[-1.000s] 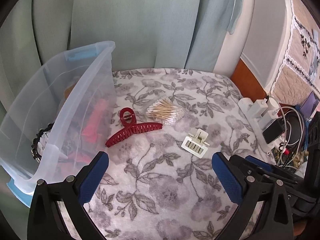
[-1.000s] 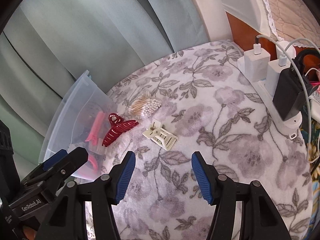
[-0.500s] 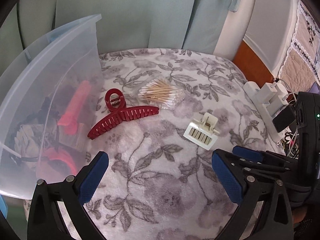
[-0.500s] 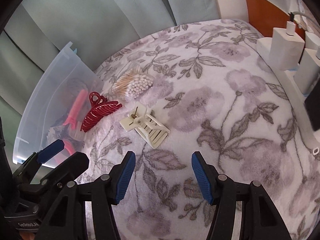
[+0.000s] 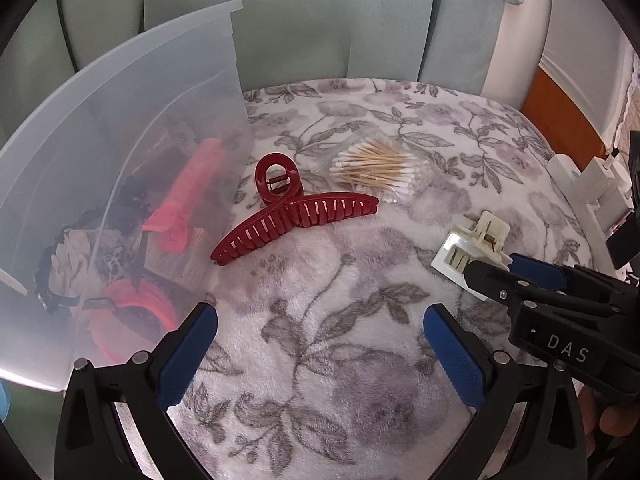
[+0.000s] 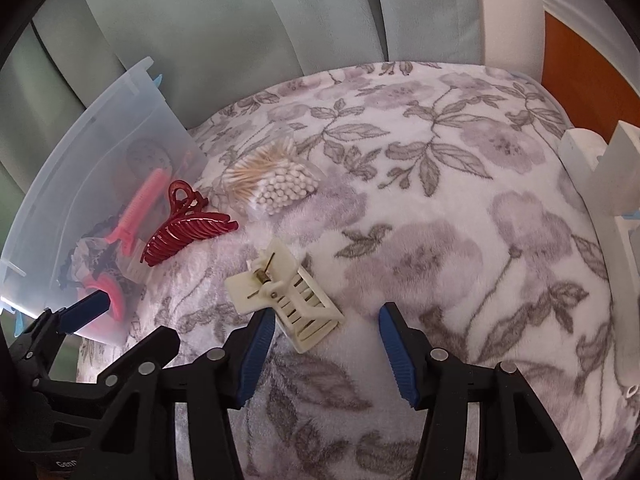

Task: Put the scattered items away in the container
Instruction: 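Grasp the red claw clip with the left tool while the right tool grasps the white clip, then lift and carry the red claw clip and white clip over the clear box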

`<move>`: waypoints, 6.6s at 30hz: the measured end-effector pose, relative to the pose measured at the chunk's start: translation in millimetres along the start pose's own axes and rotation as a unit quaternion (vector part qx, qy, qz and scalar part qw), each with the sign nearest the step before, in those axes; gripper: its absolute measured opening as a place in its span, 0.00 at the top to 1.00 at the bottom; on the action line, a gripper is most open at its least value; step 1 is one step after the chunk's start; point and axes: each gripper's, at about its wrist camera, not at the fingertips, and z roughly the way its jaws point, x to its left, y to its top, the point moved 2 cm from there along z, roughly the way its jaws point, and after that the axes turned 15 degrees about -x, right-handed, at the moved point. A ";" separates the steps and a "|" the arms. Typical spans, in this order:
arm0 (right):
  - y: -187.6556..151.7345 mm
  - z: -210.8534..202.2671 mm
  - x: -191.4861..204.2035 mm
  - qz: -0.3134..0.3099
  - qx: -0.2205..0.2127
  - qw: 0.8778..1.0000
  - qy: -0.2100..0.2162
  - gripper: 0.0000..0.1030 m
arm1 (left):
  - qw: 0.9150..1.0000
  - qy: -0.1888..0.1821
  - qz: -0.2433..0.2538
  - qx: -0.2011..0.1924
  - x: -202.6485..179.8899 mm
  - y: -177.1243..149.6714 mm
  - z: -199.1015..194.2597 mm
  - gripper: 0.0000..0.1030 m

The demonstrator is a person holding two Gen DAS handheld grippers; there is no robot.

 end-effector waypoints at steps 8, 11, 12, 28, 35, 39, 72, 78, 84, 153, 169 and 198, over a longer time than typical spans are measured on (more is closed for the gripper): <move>3.6 4.0 3.9 -0.016 -0.011 1.000 0.018 0.64 | 1.000 -0.008 0.023 0.002 -4.6 8.2 10.7 0.00; 3.2 4.1 0.6 -0.002 -0.014 1.000 0.025 0.64 | 0.999 -0.002 0.039 0.003 -7.3 9.1 15.2 0.00; 3.0 3.2 -0.9 0.003 -0.017 0.999 0.027 0.64 | 0.999 0.001 0.049 0.004 -9.1 8.8 16.6 0.00; -2.9 -13.1 -28.1 0.056 -0.033 0.998 0.010 0.65 | 0.984 0.103 0.143 0.003 -22.3 29.9 62.2 0.00; -3.2 -14.5 -31.1 0.067 -0.034 0.997 0.010 0.65 | 0.990 0.076 0.117 0.037 -17.8 33.1 81.1 0.00; -2.7 -14.2 -31.1 0.069 -0.033 0.997 0.008 0.65 | 0.995 0.033 0.082 0.048 -16.9 35.1 77.6 0.01; 8.6 1.3 -32.1 0.077 -0.045 0.996 0.020 0.63 | 0.999 -0.023 0.041 0.006 -9.6 36.6 84.0 0.44; 12.2 3.9 -29.6 0.080 -0.047 0.995 0.022 0.65 | 0.999 -0.016 0.036 0.006 -7.5 36.6 79.1 0.57; 10.8 -0.3 -29.7 0.091 -0.045 0.995 0.020 0.66 | 1.000 -0.006 0.024 0.013 -1.5 29.5 73.1 0.69; 71.0 -264.7 88.9 0.049 -0.268 0.958 0.086 0.68 | 0.975 -0.083 -0.045 -0.200 39.3 103.6 -202.4 0.80; 81.8 -242.5 141.6 -0.001 -0.239 0.965 0.104 0.68 | 0.971 -0.068 -0.118 -0.197 105.0 95.7 -185.9 0.80; 72.1 -153.3 254.1 -0.103 -0.141 0.975 0.139 0.68 | 0.955 -0.036 -0.231 -0.183 221.1 56.2 -159.3 0.80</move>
